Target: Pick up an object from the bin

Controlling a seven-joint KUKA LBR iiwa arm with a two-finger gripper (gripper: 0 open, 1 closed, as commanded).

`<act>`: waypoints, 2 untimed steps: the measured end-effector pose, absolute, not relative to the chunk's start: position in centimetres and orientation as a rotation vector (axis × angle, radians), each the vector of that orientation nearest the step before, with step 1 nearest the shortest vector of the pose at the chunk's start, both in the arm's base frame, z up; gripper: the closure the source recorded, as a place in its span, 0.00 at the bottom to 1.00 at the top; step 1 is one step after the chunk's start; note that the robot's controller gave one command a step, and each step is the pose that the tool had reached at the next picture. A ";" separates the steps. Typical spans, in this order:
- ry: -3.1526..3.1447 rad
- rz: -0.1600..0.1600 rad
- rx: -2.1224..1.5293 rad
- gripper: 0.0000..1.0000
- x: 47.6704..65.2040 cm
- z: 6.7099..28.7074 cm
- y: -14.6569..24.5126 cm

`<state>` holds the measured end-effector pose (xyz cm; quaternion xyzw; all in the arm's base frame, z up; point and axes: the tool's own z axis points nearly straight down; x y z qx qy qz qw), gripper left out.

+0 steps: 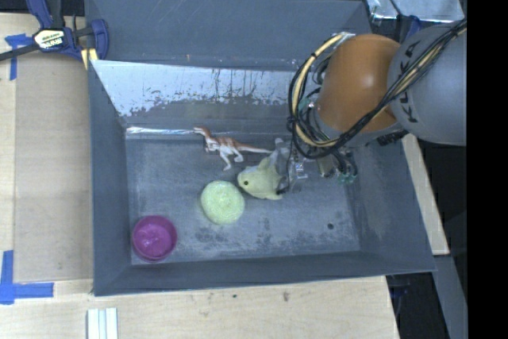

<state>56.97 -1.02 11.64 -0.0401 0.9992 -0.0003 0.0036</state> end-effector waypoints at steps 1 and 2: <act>3.132 -0.001 -0.126 1.00 57.0 12.0 -1.0; 3.144 0.001 -0.127 1.00 56.8 13.1 -1.0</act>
Offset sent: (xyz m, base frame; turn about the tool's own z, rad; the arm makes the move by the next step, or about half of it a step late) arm 0.0001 0.0000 0.0807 0.0000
